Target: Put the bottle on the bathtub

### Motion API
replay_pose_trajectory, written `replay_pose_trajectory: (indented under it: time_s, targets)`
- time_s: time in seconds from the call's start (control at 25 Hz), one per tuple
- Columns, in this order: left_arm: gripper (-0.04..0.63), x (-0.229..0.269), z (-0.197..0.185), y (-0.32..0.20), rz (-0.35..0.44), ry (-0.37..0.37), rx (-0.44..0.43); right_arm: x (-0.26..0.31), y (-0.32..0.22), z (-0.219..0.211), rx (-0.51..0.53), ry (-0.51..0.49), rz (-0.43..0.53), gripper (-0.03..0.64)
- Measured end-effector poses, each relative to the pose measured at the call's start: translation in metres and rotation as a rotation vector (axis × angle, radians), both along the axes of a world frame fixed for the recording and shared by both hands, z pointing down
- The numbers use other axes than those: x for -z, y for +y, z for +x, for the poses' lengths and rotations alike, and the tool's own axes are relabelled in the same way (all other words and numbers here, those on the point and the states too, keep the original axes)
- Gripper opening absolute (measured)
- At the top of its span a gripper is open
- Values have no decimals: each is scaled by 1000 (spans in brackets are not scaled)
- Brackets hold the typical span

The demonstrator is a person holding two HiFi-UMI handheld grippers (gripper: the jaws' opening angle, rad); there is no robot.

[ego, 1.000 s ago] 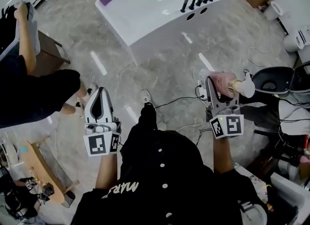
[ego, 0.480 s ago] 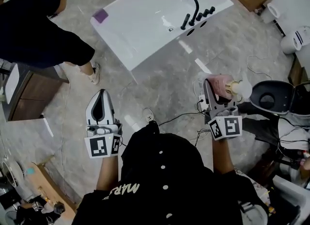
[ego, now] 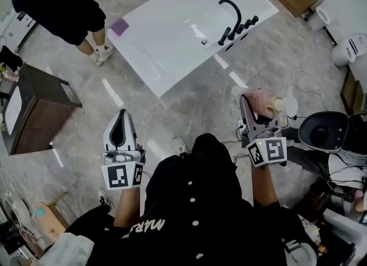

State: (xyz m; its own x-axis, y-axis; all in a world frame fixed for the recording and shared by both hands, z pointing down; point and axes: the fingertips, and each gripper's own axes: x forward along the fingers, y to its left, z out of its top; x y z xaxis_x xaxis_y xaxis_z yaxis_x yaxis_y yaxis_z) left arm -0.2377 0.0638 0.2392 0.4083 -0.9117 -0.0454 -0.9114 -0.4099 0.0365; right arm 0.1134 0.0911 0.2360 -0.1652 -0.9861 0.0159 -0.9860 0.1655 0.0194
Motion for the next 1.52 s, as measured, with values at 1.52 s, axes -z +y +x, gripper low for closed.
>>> replay_pose_trajectory:
  time_s: [1.52]
  targets:
    - [11,-74,106,-212,-211,-112,125,-222,-332,35,299,-2,-230,229]
